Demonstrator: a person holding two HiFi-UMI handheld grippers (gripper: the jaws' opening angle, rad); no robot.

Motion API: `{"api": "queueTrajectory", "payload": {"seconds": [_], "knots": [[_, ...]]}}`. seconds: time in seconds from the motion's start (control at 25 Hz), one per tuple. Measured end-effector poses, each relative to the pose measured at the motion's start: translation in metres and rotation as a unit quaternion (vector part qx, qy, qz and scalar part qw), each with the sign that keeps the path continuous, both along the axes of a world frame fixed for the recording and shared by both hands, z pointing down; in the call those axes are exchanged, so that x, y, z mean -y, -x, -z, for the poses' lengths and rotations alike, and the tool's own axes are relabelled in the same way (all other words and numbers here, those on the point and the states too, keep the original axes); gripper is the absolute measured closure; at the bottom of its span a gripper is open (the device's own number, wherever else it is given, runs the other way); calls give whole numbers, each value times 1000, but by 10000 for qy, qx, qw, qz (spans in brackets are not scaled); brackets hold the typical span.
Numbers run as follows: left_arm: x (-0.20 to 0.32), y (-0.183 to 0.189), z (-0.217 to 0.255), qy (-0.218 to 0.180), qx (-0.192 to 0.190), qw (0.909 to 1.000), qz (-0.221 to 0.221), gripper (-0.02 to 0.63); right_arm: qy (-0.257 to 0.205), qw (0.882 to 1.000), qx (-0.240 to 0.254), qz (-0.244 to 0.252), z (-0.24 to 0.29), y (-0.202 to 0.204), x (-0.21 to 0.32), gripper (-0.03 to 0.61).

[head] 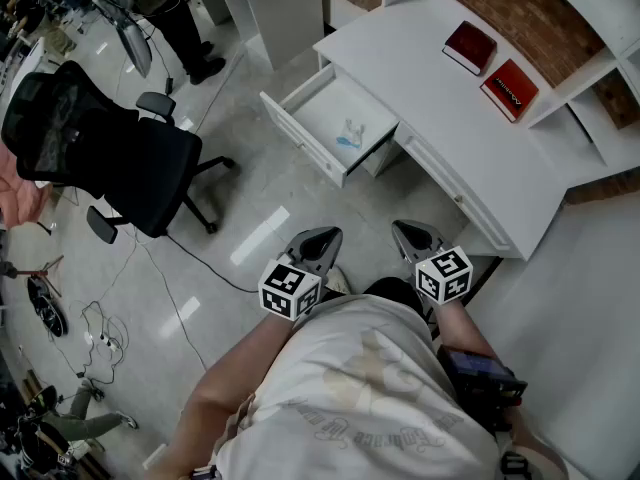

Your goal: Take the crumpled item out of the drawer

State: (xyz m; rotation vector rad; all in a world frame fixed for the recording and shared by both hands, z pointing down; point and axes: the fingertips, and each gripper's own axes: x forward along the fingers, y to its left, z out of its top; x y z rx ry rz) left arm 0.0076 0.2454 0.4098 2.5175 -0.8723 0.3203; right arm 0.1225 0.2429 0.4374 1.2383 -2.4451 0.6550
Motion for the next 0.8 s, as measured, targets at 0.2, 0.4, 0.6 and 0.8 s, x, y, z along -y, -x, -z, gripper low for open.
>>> {"api": "queueTrajectory", "payload": {"seconds": [0.2, 0.4, 0.6, 0.8], "knots": [[-1, 0, 10, -62, 7, 10000, -77, 587, 26, 10000, -18, -44, 3, -2, -9, 554], [0, -3, 12, -92, -28, 10000, -8, 586, -74, 10000, -12, 9, 8, -3, -8, 554], [4, -9, 10, -81, -20, 10000, -26, 586, -79, 10000, 4, -46, 7, -9, -13, 554], [4, -12, 10, -105, -44, 9999, -79, 586, -92, 9999, 38, -132, 5, -12, -16, 552]]}}
